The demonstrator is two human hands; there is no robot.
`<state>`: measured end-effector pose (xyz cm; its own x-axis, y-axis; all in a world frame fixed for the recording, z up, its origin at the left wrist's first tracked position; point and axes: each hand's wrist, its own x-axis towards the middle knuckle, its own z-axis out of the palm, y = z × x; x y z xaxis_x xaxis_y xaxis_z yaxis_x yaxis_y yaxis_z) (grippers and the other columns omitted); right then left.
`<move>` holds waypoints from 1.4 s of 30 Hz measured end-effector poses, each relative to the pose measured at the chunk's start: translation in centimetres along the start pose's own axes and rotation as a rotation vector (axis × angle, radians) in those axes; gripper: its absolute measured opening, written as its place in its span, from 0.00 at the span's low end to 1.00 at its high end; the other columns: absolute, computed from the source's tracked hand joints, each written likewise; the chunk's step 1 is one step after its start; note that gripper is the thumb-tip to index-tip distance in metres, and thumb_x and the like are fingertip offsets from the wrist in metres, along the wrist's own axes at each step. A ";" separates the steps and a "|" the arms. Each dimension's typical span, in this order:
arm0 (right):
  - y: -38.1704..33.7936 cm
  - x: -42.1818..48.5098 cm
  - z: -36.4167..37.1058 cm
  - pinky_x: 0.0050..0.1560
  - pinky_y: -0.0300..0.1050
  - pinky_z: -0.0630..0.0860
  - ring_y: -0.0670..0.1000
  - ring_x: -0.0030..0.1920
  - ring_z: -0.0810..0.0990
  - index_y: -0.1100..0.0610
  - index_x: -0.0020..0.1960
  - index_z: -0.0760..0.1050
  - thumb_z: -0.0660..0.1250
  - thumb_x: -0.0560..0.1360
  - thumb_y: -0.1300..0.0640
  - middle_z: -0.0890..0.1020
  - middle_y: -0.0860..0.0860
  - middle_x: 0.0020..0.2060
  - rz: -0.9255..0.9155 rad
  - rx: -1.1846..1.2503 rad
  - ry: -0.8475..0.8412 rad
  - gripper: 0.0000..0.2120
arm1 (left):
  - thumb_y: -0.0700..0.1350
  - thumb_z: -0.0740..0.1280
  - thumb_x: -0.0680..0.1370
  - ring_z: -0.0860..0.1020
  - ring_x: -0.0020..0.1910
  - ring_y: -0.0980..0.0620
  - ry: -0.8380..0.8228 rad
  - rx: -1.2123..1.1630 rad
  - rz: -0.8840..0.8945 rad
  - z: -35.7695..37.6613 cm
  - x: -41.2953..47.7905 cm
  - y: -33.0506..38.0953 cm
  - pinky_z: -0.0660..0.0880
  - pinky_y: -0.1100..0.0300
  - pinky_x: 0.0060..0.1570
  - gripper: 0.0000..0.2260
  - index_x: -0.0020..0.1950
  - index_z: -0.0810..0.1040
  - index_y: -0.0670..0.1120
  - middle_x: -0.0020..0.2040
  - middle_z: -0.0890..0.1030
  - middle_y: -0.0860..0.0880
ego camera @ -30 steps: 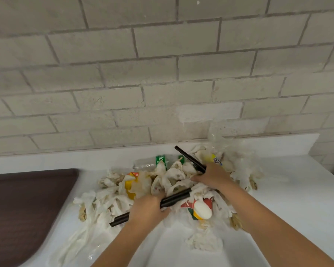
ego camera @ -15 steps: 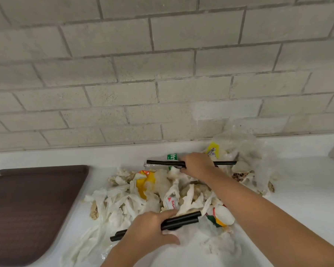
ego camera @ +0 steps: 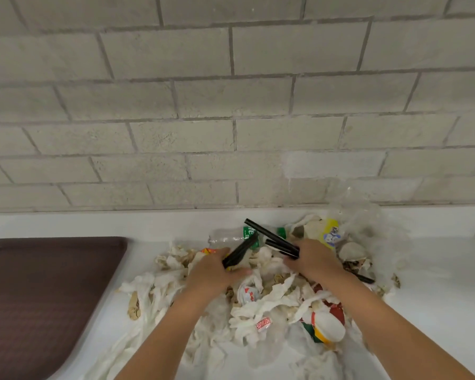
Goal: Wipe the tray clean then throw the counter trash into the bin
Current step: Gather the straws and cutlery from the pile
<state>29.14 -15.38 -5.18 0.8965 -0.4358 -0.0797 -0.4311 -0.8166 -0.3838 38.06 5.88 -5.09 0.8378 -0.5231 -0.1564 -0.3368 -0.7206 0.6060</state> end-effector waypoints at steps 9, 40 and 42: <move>1.5 -1.6 -2.8 0.30 0.40 0.68 0.47 0.25 0.72 0.52 0.37 0.76 0.67 0.75 0.50 0.74 0.48 0.25 0.079 0.509 0.181 0.09 | 0.48 0.63 0.75 0.78 0.48 0.49 -0.171 0.473 0.442 2.2 -1.4 1.9 0.68 0.62 0.39 0.11 0.57 0.77 0.53 0.48 0.81 0.50; 1.2 -3.9 -2.7 0.27 0.36 0.64 0.42 0.21 0.69 0.49 0.32 0.74 0.70 0.71 0.43 0.72 0.46 0.23 0.009 0.199 -0.200 0.13 | 0.38 0.59 0.75 0.79 0.49 0.46 -0.001 0.523 0.180 1.6 4.3 0.3 0.73 0.57 0.43 0.14 0.56 0.78 0.50 0.49 0.80 0.48; 1.5 -4.1 -2.7 0.27 0.36 0.64 0.42 0.21 0.69 0.49 0.32 0.72 0.69 0.71 0.43 0.71 0.46 0.23 0.021 0.189 -0.181 0.15 | 0.36 0.60 0.74 0.79 0.50 0.46 -0.038 0.550 0.167 2.2 5.1 0.3 0.74 0.56 0.44 0.17 0.59 0.77 0.49 0.51 0.79 0.47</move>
<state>24.56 -15.83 -2.95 0.8985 -0.3631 -0.2466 -0.4384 -0.7156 -0.5438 41.28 1.96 -7.41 0.7412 -0.6591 -0.1272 -0.6459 -0.7519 0.1320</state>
